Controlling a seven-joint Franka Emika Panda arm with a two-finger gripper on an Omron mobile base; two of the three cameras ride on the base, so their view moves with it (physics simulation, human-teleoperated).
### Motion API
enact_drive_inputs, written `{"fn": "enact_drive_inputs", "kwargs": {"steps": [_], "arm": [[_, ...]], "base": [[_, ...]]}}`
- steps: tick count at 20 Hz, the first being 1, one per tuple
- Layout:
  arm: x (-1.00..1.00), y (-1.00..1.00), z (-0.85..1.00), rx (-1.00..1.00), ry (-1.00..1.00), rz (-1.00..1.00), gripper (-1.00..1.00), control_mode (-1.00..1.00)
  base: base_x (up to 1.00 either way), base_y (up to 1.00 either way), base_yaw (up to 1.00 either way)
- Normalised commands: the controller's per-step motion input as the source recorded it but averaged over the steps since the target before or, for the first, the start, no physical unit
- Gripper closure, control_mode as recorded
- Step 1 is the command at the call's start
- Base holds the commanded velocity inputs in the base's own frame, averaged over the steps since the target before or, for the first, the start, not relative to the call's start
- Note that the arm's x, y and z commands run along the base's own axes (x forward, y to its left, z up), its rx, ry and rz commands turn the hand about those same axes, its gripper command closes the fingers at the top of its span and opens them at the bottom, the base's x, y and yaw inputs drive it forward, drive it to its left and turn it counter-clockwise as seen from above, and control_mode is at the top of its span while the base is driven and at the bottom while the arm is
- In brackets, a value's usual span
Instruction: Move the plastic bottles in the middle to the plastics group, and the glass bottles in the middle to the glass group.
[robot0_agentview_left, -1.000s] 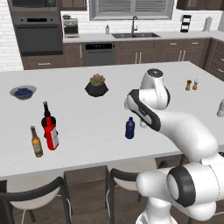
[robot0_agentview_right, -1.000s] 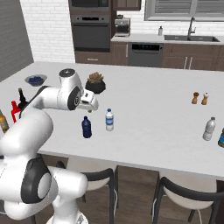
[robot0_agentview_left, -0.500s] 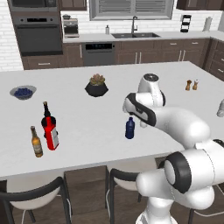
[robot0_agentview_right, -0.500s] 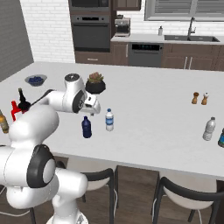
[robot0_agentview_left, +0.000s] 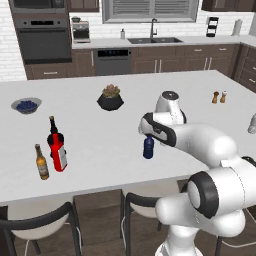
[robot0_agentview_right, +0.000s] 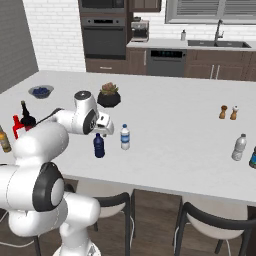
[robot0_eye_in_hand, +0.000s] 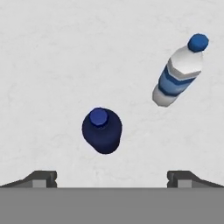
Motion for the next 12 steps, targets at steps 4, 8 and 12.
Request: {"fn": "enact_drive_inputs", "kwargs": {"steps": [4, 8, 12], "arm": [[0.11, 0.0, -0.23, 0.0, 0.0, 0.0, -1.0, -1.0], [0.22, 0.0, -0.17, 0.0, 0.0, 0.01, -1.0, -1.0], [0.25, 0.0, -0.19, 0.0, 0.0, 0.04, -1.0, -1.0]], "base": [[0.0, 0.0, 0.0], [0.0, 0.0, 0.0], [0.0, 0.0, 0.0]]}}
